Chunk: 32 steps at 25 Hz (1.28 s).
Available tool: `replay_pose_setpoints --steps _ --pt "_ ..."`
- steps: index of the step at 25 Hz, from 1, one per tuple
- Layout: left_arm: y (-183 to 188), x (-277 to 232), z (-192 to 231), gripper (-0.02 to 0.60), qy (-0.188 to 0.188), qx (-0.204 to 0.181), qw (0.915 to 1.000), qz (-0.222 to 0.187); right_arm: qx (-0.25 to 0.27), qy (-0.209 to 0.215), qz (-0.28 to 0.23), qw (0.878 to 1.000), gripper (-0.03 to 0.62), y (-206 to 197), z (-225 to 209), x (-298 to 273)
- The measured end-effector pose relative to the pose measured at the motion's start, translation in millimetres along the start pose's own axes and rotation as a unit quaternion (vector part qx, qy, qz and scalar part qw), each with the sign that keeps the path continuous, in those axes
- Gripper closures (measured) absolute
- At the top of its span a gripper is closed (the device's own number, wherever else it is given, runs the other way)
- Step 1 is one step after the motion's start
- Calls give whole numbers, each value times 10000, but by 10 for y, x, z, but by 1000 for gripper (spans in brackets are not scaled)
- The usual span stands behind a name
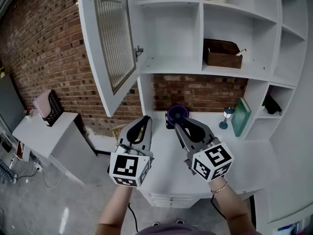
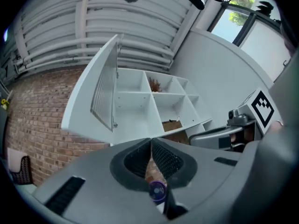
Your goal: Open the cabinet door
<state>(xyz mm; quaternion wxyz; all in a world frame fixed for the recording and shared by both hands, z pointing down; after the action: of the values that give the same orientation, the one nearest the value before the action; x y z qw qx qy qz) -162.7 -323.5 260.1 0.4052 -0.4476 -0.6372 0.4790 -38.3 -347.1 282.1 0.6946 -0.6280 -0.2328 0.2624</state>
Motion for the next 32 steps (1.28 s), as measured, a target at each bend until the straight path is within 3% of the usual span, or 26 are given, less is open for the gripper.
replay_pose_setpoints --steps 15,26,32 --pt "-1032 -257 -537 571 -598 804 9900 994 -816 -1064 977 9861 543 -983 -620 690" --pt "-1590 -284 -846 578 -766 940 9795 1607 -1455 -1567 1408 9667 578 -1617 -800 1065" --pt "-1895 -206 -943 578 -769 1297 9699 1910 -1592 -1727 1602 9587 589 -1825 -823 1209"
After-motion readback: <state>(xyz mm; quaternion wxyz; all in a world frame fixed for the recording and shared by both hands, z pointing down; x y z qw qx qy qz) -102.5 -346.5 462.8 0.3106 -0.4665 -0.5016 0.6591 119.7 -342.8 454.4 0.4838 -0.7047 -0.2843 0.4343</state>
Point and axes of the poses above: the fingertips, and each gripper's own axes: x backward along the fingers, z to its left, y out of its top, the point moved 3 cm from there along x, backward along the fingers, and after that the axes turned 11 degrees about z, right-handed, at the moved point
